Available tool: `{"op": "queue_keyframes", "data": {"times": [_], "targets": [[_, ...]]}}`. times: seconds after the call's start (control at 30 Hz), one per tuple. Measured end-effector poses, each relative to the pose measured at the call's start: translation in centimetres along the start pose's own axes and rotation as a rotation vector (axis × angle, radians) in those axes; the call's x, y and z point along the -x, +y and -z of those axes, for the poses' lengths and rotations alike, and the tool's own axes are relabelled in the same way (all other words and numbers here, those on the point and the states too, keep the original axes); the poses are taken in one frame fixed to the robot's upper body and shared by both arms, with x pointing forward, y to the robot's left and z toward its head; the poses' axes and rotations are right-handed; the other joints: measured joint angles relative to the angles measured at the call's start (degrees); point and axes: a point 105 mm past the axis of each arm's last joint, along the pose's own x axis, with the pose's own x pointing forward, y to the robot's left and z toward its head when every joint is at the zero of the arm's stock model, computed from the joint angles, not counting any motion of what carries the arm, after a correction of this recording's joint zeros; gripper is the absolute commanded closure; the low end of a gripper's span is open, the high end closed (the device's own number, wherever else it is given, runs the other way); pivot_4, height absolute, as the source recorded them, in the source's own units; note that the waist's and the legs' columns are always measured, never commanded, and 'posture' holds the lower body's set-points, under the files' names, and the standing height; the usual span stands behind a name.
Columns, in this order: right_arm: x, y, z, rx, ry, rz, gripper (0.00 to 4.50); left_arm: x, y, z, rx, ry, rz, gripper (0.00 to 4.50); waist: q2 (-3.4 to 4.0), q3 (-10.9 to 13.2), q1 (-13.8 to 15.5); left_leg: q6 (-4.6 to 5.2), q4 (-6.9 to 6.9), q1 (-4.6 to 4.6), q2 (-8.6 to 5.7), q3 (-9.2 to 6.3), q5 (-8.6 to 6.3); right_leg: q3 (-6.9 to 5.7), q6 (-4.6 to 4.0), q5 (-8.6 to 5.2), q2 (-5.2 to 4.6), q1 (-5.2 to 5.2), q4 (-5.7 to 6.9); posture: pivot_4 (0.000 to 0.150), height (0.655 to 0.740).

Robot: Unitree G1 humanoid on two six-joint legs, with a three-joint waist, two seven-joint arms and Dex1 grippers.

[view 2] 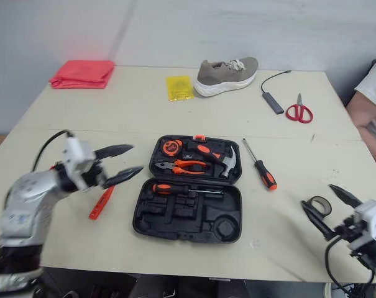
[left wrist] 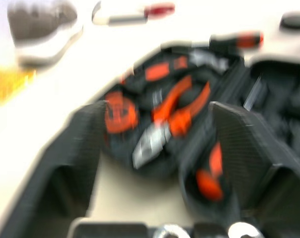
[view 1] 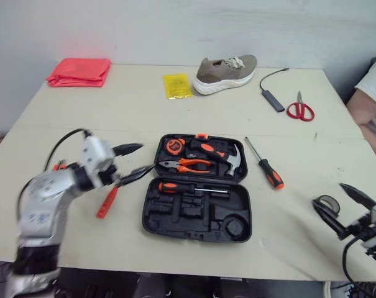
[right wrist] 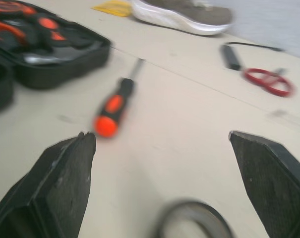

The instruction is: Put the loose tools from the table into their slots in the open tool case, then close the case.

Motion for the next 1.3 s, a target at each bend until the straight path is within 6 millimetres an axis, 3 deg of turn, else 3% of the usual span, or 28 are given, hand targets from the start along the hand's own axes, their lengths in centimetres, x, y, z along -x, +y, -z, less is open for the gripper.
{"op": "queue_keyframes", "data": {"times": [0.1,0.17,0.3,0.37,0.5,0.6,0.73,0.8,0.9,1.03,1.17,1.3], "targets": [[2.4,-0.7,1.3,-0.006,0.060,0.065,0.00,5.9,1.3,1.7,0.052,0.108,-0.145,0.03,-0.13,0.2,-0.2,-0.14,-0.18,-0.01,0.02,-0.13,0.04,0.15,-0.21,-0.11,0.01,-0.39,0.00,0.150,0.7400],[3.1,-1.0,1.7,-0.002,0.069,0.088,0.00,8.7,1.9,2.0,0.051,0.161,-0.208,0.03,-0.19,0.3,-0.4,-0.19,-0.32,-0.06,0.01,-0.12,0.02,0.55,-0.94,-0.41,0.00,-0.58,-0.21,0.150,0.7400],[3.6,-0.8,2.5,-0.035,0.078,0.118,0.00,13.0,1.9,3.7,0.100,0.241,-0.293,0.03,-0.17,0.3,-0.5,-0.20,-0.73,-0.06,-0.03,-0.03,0.02,0.74,-1.02,-0.29,0.01,-0.67,-0.59,0.150,0.7400],[2.9,-0.4,2.3,-0.050,0.051,0.108,0.00,13.6,1.9,4.0,0.117,0.247,-0.311,0.03,-0.14,0.3,-0.6,-0.23,-0.76,-0.08,-0.03,-0.03,0.02,0.80,-1.04,-0.29,0.00,-0.73,-0.59,0.150,0.7400],[-0.1,0.1,-0.3,-0.042,-0.059,0.059,0.00,12.9,1.9,3.2,0.108,0.198,-0.297,0.03,-0.13,0.3,-1.3,-0.23,-0.83,-0.08,-0.04,0.00,0.02,0.99,-1.07,-0.22,0.01,-0.79,-0.59,0.150,0.7400],[-3.3,2.1,-2.3,-0.095,-0.095,-0.031,0.00,10.3,0.8,2.1,0.117,0.141,-0.193,0.03,-0.12,0.3,-1.5,-0.35,-0.86,-0.07,-0.06,0.00,0.10,1.06,-1.08,-0.17,0.02,-0.85,-0.39,0.150,0.7400],[-6.6,3.9,-4.5,-0.123,0.007,-0.149,0.00,7.3,-0.5,-0.4,0.107,0.074,-0.047,0.03,-0.13,0.3,-1.4,-0.42,-0.83,-0.08,-0.14,0.01,0.16,1.22,-0.74,0.01,0.07,-0.86,-0.10,0.150,0.7400],[-8.4,4.8,-6.9,-0.135,-0.027,-0.222,0.00,5.6,-1.0,-2.0,0.084,0.028,0.024,0.03,-0.13,0.3,-1.4,-0.41,-0.80,-0.05,-0.14,0.01,0.17,1.25,-0.54,0.13,0.15,-0.85,-0.07,0.150,0.7400],[-11.2,6.5,-8.3,-0.174,0.072,-0.328,0.00,2.4,-3.3,-3.7,0.061,-0.030,0.190,0.03,-0.16,0.3,-1.4,-0.37,-0.71,-0.06,-0.15,0.01,0.21,1.30,-0.53,0.13,0.16,-0.88,0.01,0.150,0.7400],[-12.8,7.7,-6.9,-0.220,0.254,-0.362,0.00,0.6,-4.7,-4.5,0.071,-0.071,0.281,0.03,-0.18,0.3,-1.2,-0.33,-0.65,-0.06,-0.15,0.02,0.27,1.26,-0.49,0.15,0.21,-0.88,0.10,0.150,0.7400],[-15.1,7.3,-7.4,-0.229,0.284,-0.330,0.00,-0.9,-6.1,-5.5,0.095,-0.116,0.351,0.03,-0.20,0.3,-1.3,-0.22,-0.59,-0.10,-0.23,0.07,0.34,1.29,-0.31,0.25,0.21,-0.86,0.09,0.150,0.7400],[-15.8,6.8,-5.1,-0.213,0.389,-0.279,0.00,-1.3,-7.0,-5.3,0.119,-0.105,0.388,0.03,-0.22,0.3,-1.2,0.08,-0.57,-0.11,-0.26,0.11,0.55,1.25,-0.29,0.26,0.25,-0.87,0.10,0.150,0.7400]]}}
